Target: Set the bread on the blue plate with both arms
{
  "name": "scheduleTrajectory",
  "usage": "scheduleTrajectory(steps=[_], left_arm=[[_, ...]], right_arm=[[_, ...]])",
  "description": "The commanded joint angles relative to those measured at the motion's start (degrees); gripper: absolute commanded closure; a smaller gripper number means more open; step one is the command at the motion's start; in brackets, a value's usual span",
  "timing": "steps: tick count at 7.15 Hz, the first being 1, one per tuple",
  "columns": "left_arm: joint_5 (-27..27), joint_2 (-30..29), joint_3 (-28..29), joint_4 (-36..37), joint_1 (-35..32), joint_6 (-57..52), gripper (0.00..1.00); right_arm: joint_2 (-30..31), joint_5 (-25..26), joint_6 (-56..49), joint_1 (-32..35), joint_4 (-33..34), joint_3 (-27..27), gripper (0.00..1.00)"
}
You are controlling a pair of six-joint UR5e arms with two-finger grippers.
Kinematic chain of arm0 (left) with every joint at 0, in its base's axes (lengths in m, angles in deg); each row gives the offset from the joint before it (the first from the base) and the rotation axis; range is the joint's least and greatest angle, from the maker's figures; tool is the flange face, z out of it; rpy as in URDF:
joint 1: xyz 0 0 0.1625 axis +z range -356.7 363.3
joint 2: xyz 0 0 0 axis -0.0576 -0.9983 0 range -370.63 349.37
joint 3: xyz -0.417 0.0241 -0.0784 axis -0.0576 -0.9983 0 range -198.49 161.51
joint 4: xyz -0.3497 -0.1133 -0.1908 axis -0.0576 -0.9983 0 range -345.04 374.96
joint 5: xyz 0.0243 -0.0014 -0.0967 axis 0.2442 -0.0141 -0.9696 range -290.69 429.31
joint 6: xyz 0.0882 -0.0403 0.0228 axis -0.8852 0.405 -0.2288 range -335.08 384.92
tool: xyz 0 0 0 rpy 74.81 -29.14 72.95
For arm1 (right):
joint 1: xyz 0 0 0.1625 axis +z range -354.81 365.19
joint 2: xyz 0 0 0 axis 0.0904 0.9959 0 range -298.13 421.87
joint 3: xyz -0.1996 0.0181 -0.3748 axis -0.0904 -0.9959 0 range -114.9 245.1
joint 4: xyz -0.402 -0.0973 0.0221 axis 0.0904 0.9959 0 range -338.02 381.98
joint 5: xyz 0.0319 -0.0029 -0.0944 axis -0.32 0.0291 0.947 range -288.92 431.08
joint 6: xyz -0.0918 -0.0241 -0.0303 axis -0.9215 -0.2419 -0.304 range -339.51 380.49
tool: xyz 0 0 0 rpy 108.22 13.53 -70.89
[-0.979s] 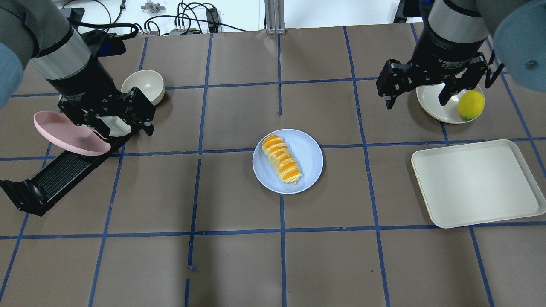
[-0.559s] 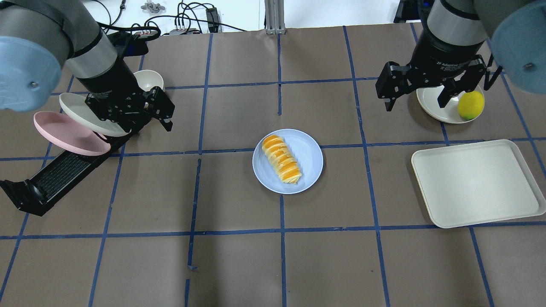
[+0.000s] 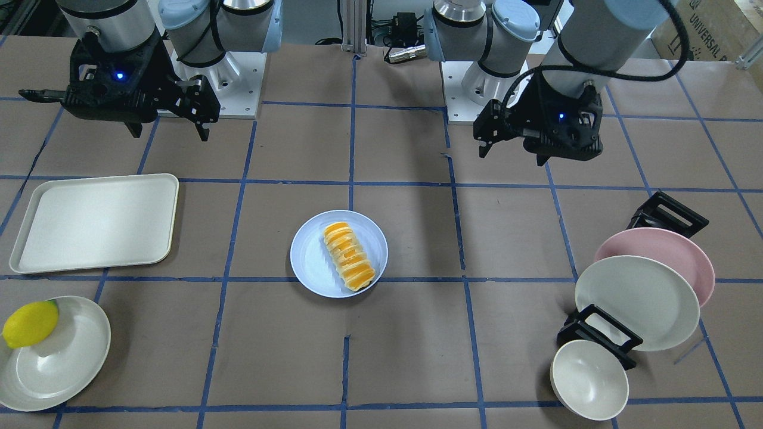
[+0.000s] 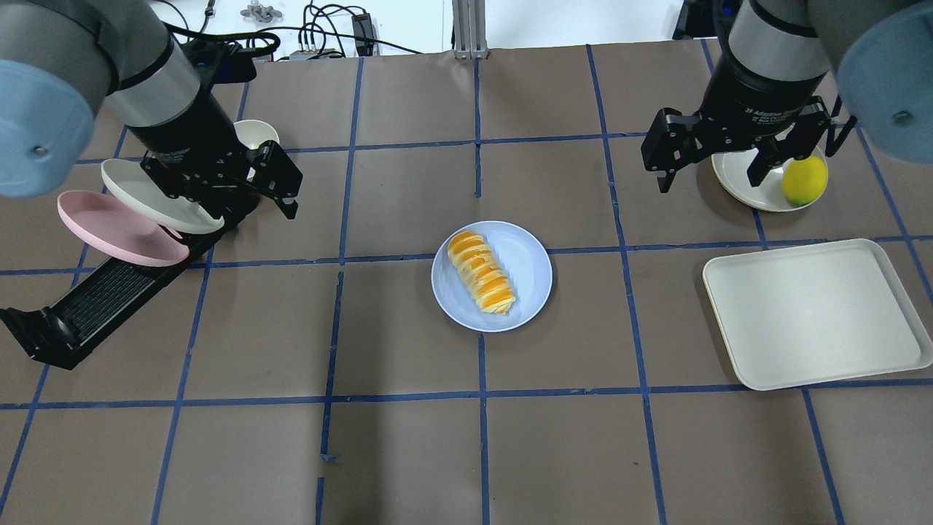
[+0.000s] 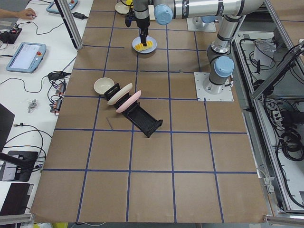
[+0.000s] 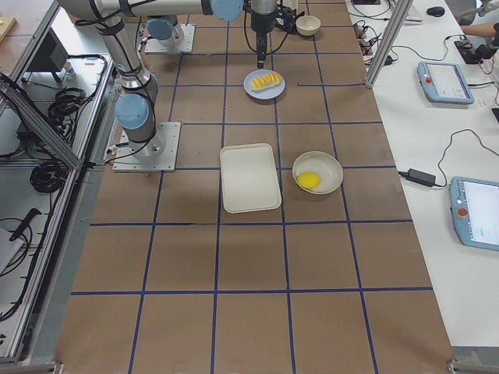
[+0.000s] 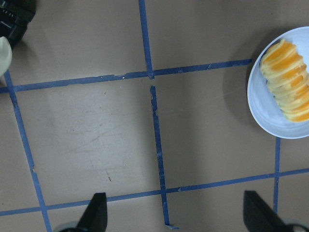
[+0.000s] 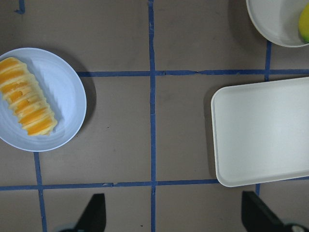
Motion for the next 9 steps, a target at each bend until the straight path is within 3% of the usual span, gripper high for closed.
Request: scheduleTrajectory(steps=[1,4,9], left_arm=[[-0.17,3.06,-1.58,0.21,0.22,0.43,0.00],[0.09,0.78,2.27,-0.40,1.45,0.35,0.00],[-0.79,0.77,1.59,0.12,4.71,-0.71,0.00]], right_arm=[[0.00,-0.16,0.09,0.00,0.00,-0.01,0.00],[-0.09,-0.60,0.27,0.00,0.17,0.08,0.00],[-0.18,-0.07,0.10,0.00,-0.09,0.16,0.00]])
